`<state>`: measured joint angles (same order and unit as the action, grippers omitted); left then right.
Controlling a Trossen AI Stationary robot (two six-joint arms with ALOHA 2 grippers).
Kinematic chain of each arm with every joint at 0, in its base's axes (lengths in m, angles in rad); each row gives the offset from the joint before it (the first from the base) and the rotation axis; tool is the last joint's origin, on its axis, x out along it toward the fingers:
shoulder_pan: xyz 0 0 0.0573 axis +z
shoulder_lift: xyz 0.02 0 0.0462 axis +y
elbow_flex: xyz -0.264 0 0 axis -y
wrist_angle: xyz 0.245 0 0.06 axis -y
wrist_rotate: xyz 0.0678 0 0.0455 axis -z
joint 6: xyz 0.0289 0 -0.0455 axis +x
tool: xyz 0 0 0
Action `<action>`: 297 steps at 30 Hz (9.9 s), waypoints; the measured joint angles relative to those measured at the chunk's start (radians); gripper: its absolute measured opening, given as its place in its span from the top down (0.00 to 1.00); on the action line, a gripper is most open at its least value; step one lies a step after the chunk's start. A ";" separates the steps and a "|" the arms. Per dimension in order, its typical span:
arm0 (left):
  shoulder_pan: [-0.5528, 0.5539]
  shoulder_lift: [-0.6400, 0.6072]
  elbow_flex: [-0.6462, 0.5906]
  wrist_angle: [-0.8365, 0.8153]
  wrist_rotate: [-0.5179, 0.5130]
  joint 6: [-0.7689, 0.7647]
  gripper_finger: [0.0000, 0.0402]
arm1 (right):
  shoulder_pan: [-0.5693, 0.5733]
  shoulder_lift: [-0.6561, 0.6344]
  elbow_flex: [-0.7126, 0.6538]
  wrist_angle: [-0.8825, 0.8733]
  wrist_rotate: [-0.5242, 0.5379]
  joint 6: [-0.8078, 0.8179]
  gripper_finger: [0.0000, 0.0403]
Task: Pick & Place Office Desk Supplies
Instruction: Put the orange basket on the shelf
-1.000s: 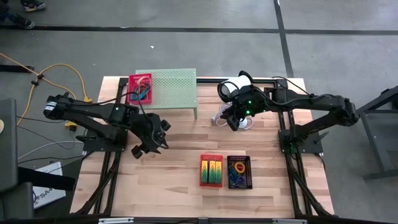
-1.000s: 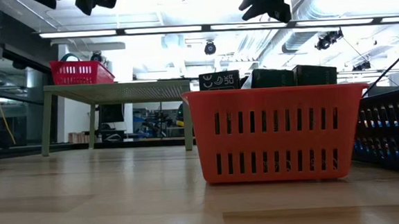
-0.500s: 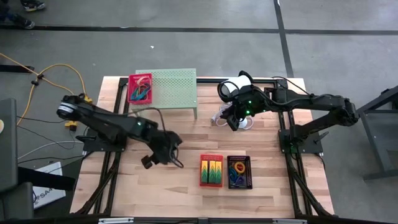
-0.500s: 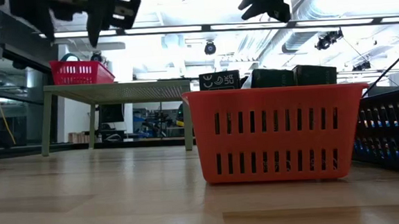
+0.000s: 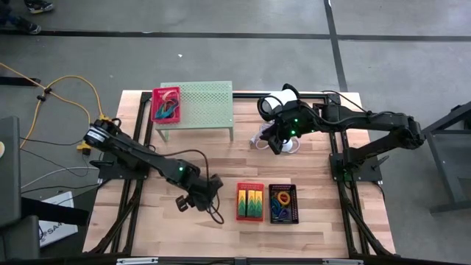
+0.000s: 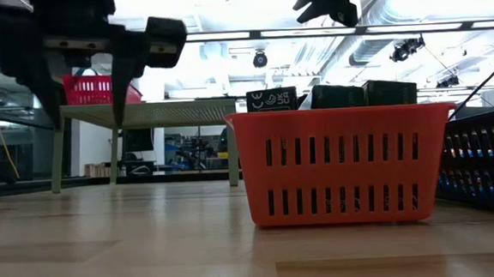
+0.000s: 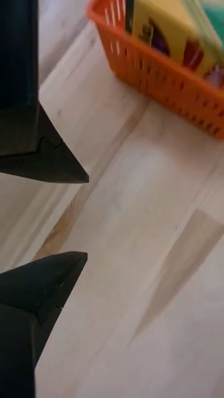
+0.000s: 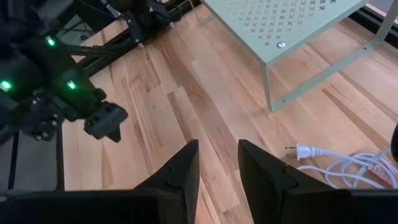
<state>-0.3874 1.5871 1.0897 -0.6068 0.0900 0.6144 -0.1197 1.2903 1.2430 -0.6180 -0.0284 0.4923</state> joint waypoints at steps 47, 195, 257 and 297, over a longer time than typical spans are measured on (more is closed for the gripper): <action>-0.015 0.010 0.000 0.227 -0.001 0.174 0.54 | 0.000 0.000 0.000 0.062 0.026 0.000 0.75; -0.101 0.610 0.709 0.006 -0.258 -1.059 0.55 | 0.000 0.000 0.000 0.107 0.026 0.000 0.75; -0.180 0.629 0.707 -0.141 -0.330 -0.630 0.85 | 0.000 0.000 0.000 0.107 0.026 0.000 0.75; -0.180 0.623 0.708 -0.137 -0.329 -0.672 1.00 | 0.000 0.000 0.000 0.107 0.026 0.000 0.75</action>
<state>-0.5678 2.2103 1.7973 -0.7437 -0.2387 -0.0577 -0.1199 1.2903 1.2430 -0.5114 -0.0023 0.4921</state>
